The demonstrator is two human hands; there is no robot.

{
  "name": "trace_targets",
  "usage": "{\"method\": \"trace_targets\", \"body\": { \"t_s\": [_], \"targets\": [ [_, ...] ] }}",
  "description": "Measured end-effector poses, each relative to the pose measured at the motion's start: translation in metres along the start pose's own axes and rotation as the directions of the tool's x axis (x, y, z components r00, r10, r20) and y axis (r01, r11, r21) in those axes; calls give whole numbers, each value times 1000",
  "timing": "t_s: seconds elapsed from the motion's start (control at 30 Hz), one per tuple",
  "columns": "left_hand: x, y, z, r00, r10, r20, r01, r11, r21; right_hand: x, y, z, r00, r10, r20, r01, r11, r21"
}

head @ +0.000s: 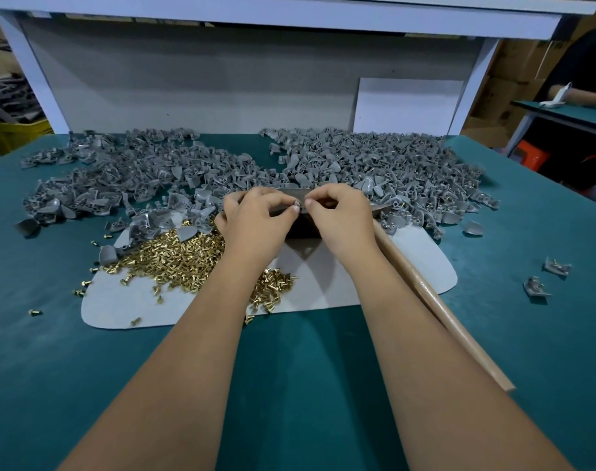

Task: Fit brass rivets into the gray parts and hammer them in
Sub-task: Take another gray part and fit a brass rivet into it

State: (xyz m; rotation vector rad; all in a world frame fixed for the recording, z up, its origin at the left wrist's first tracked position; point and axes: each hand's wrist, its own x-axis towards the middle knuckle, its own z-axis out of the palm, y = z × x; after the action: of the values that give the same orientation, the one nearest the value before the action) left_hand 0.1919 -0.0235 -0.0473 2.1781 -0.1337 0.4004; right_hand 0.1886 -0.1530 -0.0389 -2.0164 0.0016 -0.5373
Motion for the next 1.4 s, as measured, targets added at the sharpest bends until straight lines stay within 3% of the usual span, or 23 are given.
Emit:
{"method": "trace_targets", "body": {
  "t_s": [0.63,0.7,0.87,1.07,1.4],
  "targets": [
    [2,3,3,1000,-15,3,14,997,74,4,-21,5,1000,-25,-19,12,861,-509],
    [1,2,2,1000,-8,6,8,998,69,3,-17,6,999,-43,-25,26,881,-472],
    [2,1,0,1000,-2,1,2,998,55,0,-3,2,996,-85,17,86,979,-186],
    [3,3,3,1000,-30,0,30,998,53,0,-5,-4,991,113,-68,-100,980,172],
    [4,4,2,997,-76,30,77,997,-5,-1,-6,-4,993,106,-52,-93,973,209]
  ]
}}
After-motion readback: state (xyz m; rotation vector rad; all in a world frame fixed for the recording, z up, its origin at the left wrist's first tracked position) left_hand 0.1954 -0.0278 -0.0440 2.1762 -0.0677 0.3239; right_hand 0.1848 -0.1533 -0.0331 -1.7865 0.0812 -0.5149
